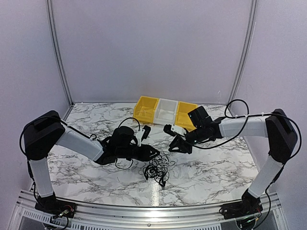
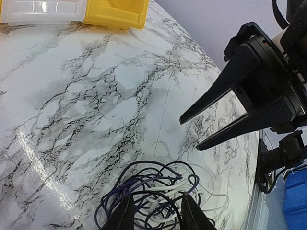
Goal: Untangle the cables
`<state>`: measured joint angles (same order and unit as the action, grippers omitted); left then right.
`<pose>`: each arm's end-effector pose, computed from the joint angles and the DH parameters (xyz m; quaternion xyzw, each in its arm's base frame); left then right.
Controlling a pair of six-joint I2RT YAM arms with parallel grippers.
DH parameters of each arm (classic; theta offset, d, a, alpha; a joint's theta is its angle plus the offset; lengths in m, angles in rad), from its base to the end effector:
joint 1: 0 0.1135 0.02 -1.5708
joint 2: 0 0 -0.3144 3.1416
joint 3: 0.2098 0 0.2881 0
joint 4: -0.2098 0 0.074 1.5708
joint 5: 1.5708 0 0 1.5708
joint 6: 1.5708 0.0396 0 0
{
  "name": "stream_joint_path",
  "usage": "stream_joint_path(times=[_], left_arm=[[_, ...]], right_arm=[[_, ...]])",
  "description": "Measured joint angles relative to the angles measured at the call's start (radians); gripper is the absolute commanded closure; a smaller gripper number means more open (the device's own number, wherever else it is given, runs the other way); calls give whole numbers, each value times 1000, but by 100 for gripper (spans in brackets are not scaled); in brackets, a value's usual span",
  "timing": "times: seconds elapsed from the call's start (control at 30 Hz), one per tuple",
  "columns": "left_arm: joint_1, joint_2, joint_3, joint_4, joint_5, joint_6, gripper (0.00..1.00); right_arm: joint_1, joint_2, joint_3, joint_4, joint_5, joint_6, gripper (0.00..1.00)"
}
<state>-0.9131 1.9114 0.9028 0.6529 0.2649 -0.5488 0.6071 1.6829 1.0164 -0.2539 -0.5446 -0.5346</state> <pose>0.2554 -0.3476 0.1643 0.2216 0.7867 -0.4585 0.3489 0.2996 0.2331 0.2130 -0.5655 0.7215 0.2658 0.2983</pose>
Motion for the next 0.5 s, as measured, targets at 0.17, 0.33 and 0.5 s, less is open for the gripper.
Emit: stream_joint_path(times=[0.17,0.33,0.5], left_arm=[[2,1,-2,-1,7,-9,79],[2,2,-3,-2,3,-16,100],[2,1,-17,0,-9,-21,100]], right_arm=[[0,0,0,-10,-54,-2,81],[3,0,0,-58,-80,-11,92],[24,-34,0,-95,-87,-30,95]])
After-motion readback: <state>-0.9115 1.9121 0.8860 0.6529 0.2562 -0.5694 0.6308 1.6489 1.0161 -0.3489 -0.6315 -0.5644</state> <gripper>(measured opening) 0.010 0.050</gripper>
